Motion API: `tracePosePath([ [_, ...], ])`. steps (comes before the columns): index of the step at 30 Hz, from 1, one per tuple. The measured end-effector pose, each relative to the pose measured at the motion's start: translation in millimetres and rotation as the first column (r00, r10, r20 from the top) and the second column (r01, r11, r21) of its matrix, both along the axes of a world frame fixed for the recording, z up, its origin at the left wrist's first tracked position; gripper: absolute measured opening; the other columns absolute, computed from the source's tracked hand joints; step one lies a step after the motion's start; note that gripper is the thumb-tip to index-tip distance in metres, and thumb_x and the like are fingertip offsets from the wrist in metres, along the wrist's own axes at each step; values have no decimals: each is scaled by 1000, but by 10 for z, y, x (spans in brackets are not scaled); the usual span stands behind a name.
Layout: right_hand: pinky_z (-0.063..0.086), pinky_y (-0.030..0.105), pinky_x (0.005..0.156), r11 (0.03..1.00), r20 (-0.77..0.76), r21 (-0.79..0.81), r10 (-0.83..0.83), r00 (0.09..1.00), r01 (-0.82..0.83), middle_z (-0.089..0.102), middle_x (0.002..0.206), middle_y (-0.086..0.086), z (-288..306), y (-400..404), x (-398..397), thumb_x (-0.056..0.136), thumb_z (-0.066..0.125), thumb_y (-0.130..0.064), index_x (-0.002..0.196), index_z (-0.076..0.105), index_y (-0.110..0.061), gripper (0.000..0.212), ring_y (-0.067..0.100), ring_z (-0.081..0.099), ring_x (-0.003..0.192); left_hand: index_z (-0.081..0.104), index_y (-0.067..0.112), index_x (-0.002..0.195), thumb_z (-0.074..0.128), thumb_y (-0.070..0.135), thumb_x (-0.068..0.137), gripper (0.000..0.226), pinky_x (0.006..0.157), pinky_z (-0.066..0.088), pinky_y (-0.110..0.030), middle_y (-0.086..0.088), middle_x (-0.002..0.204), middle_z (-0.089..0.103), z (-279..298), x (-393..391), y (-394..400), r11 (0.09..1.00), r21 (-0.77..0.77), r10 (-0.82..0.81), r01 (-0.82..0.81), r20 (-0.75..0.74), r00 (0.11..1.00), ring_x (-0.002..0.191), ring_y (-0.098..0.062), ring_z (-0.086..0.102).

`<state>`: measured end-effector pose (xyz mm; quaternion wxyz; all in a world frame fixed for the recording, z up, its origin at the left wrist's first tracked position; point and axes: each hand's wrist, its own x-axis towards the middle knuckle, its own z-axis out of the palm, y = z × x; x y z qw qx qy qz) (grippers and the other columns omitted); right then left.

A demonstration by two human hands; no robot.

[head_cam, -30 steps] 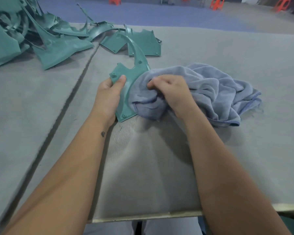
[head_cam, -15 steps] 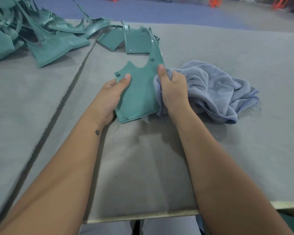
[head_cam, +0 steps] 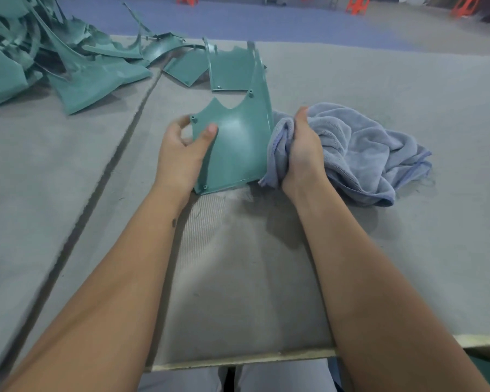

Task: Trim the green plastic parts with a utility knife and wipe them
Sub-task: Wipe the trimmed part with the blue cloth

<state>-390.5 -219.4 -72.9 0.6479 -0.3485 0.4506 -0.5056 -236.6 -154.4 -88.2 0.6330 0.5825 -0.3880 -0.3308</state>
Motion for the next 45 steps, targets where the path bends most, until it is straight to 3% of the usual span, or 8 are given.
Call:
tracePosePath([
  [5,36,52,110,985,139,20,168,976,-172,46,132,37,26,70,14,100,41,-45,131,51,4,60,45,52,119,47,21,137,67,22,87,54,111,28,-30,-2,136,48,-50,21,-4,987,-103,159,-121,680,716,127,-18,41],
  [9,36,56,108,974,212,-19,225,951,-226,48,87,21,57,172,54,92,43,-26,91,53,-3,26,33,48,91,56,33,129,45,43,98,34,88,46,-12,24,116,63,11,-146,103,949,-68,-287,307,211,934,111,7,57],
  [12,49,31,77,927,-74,-330,164,984,-179,59,84,10,48,204,89,91,45,-5,104,59,2,20,19,58,79,33,56,140,41,75,80,63,100,46,-26,12,144,46,13,-113,110,904,-115,-419,412,-33,908,127,-1,50],
  [15,48,20,84,795,-283,-546,121,951,-264,64,102,2,18,296,226,93,44,4,120,59,-7,32,7,61,92,20,53,145,49,61,87,65,103,46,-33,4,152,38,49,-132,86,864,-254,-461,434,-59,885,130,-13,50],
  [22,46,28,100,540,-519,-653,192,833,-531,72,109,9,-120,426,376,87,55,10,109,70,4,27,19,64,108,70,1,112,30,66,94,78,104,46,-36,-17,109,69,127,12,82,902,-282,-430,326,-636,641,102,-26,67],
  [27,23,32,118,327,-743,-648,-76,665,-688,46,144,17,-193,439,508,96,53,-7,137,47,5,44,24,38,138,78,7,91,30,53,101,67,73,58,-31,-12,102,73,69,18,28,949,-247,-313,195,-681,662,96,-21,71],
  [37,-13,29,117,654,-861,-475,-484,157,-588,1,162,14,-214,295,541,104,17,-38,152,1,-1,62,21,-3,149,55,19,136,20,44,104,53,84,55,-25,-5,123,67,-5,-152,-105,937,-237,-348,256,-598,722,111,-13,65],
  [45,2,25,120,470,-820,-567,-401,409,-677,26,158,10,-144,301,496,104,34,-22,150,25,-3,50,18,18,147,72,28,104,16,48,103,59,80,53,-16,9,102,74,-23,-178,-90,934,-259,-353,248,-546,760,101,-2,67],
])
